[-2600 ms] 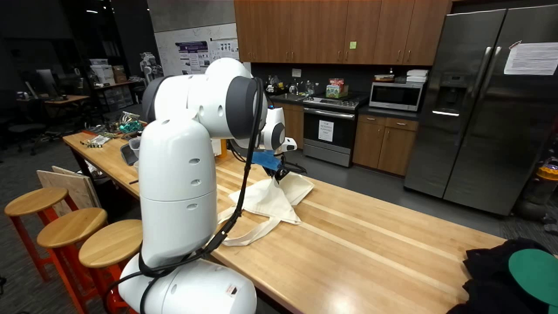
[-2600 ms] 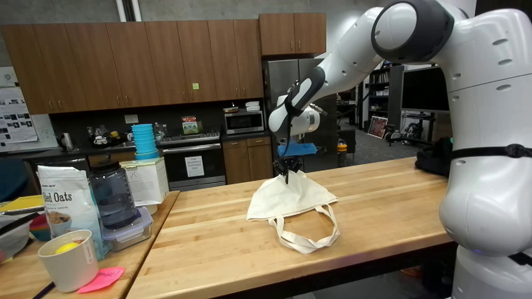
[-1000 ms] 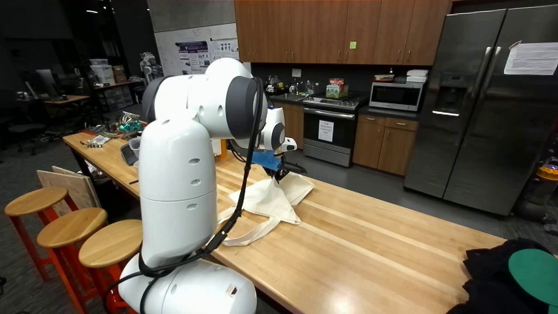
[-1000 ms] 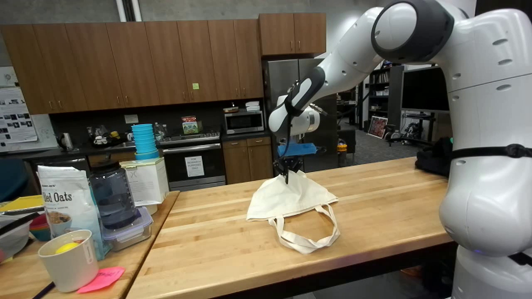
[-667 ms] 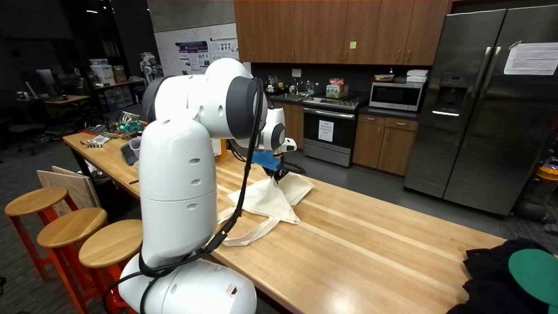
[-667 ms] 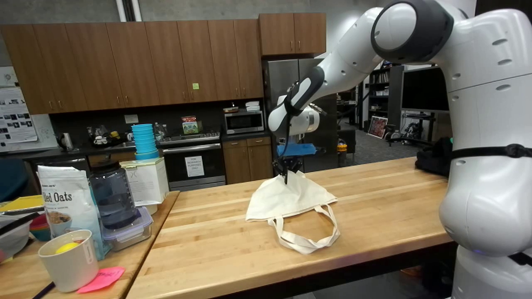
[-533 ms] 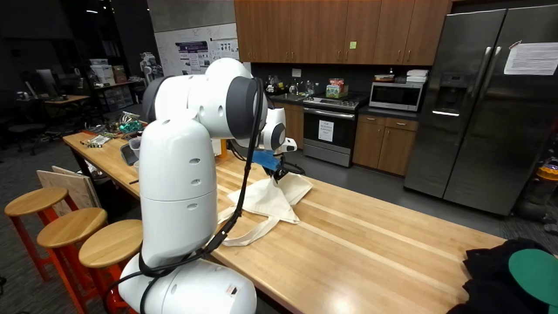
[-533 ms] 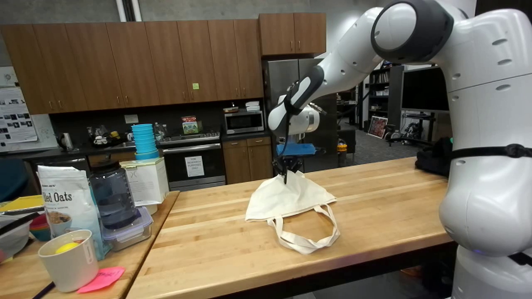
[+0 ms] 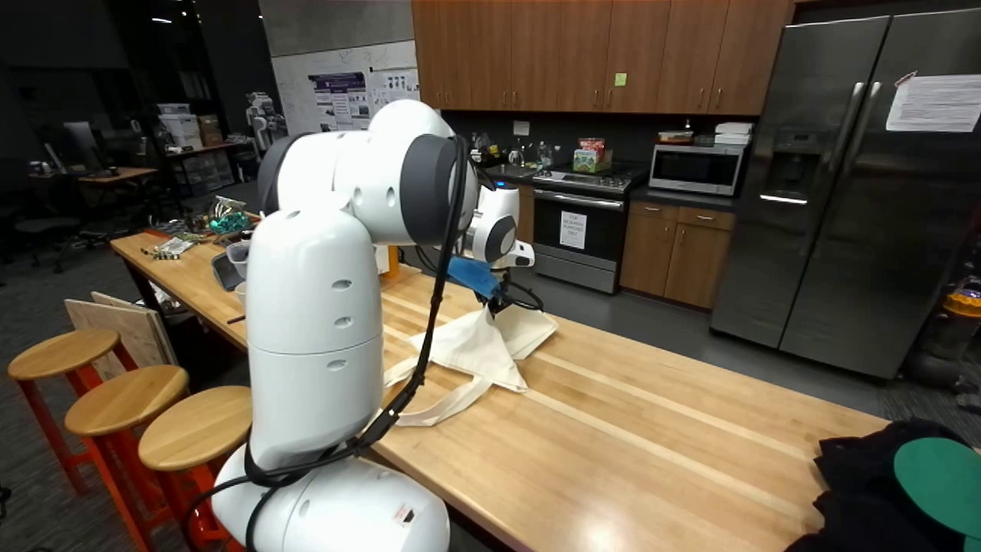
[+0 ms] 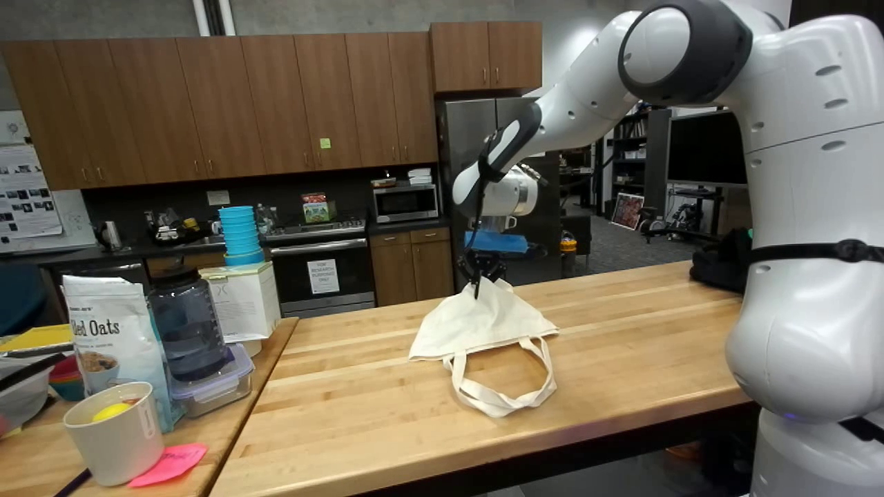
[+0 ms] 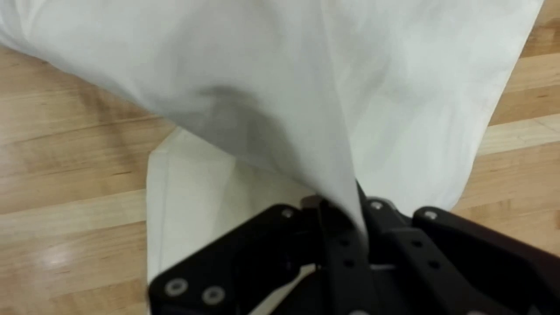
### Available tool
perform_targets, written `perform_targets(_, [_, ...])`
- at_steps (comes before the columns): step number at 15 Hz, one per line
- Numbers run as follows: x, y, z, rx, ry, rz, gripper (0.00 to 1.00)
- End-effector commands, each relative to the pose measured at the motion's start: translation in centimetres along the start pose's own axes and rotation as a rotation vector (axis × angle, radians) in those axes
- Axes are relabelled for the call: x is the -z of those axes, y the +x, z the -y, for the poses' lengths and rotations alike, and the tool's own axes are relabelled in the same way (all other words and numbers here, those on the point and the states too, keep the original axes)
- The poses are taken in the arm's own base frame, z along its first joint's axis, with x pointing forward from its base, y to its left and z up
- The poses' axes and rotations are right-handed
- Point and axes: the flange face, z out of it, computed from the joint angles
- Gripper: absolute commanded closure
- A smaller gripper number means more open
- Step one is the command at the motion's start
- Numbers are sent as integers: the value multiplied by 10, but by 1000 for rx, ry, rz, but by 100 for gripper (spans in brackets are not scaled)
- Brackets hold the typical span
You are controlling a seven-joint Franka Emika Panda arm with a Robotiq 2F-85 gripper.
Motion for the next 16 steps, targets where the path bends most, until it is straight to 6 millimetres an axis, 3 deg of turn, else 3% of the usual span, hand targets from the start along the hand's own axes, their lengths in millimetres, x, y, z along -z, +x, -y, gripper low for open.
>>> perform_targets(1, [16, 8, -12, -36, 42, -10, 99])
perform_targets(16, [50, 34, -57, -157, 203, -19, 99])
